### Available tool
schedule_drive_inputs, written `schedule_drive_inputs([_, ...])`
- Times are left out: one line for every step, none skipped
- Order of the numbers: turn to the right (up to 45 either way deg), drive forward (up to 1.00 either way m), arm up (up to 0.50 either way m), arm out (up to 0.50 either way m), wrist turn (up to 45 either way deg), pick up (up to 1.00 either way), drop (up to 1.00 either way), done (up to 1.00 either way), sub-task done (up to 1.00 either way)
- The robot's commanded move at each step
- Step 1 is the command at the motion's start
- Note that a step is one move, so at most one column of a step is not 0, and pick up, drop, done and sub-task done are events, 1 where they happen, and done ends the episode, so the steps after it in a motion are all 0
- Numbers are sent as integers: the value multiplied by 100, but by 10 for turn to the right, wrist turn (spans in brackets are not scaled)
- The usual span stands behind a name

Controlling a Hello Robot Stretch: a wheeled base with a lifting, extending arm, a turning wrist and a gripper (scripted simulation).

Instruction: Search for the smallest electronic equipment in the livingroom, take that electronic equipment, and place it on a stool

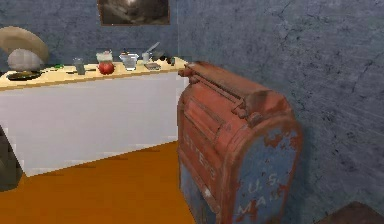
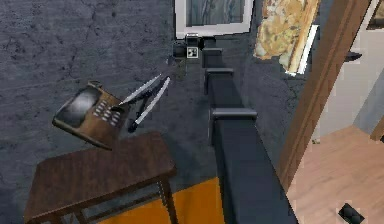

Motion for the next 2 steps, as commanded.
schedule_drive_inputs([0, 0, 0, 0, 390, 0, 0, 0, 0])
schedule_drive_inputs([0, 0, -4, 0, 0, 0, 0, 0, 0])
